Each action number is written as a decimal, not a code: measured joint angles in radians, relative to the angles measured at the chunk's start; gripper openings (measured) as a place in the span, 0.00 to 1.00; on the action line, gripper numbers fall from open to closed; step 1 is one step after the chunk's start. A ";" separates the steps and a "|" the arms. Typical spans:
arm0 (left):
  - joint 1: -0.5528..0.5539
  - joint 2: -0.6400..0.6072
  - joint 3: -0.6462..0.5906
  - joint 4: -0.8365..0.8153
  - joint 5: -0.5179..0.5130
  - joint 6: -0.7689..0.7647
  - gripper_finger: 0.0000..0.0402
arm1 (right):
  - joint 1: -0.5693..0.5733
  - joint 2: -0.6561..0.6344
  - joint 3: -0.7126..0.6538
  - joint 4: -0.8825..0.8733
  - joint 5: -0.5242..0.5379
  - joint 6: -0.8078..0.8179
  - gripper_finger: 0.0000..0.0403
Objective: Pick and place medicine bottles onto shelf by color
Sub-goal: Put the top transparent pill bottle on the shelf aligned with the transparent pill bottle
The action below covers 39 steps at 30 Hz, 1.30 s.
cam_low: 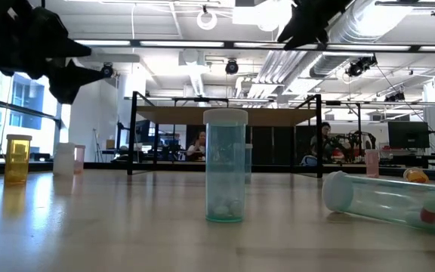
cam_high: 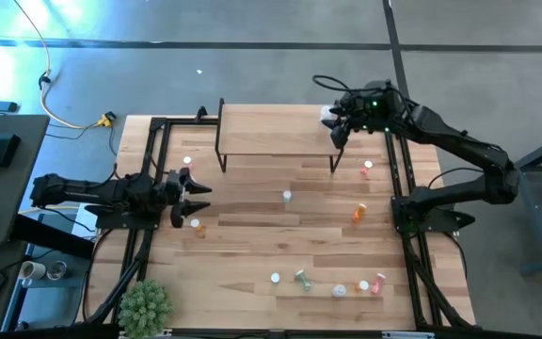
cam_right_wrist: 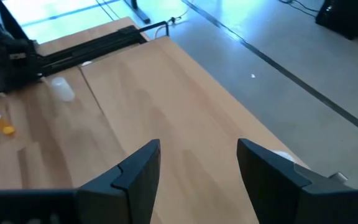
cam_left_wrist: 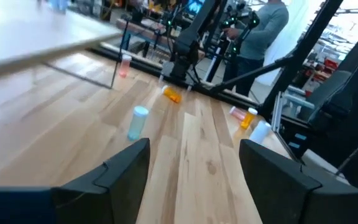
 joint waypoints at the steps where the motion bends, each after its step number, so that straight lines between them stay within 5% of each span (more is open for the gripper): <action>1: 0.000 0.005 0.009 0.001 -0.011 0.014 0.59 | 0.005 0.000 0.000 0.000 0.000 0.000 0.51; 11: 0.000 0.137 0.129 -0.061 -0.072 0.100 0.59 | 0.033 0.000 0.000 0.000 0.000 0.000 0.51; 18: 0.001 0.259 0.308 -0.399 -0.257 0.081 0.59 | 0.054 0.000 0.000 0.000 0.000 0.000 0.51; 24: 0.030 0.364 0.454 -0.673 -0.393 -0.079 0.59 | 0.073 0.000 0.000 0.000 0.000 0.000 0.51; 32: 0.115 0.510 0.532 -0.893 -0.385 -0.266 0.59 | 0.079 0.000 0.000 0.000 0.000 0.000 0.51; 39: 0.201 0.626 0.532 -0.921 -0.313 -0.337 0.59 | 0.079 0.000 0.000 0.000 0.000 0.000 0.51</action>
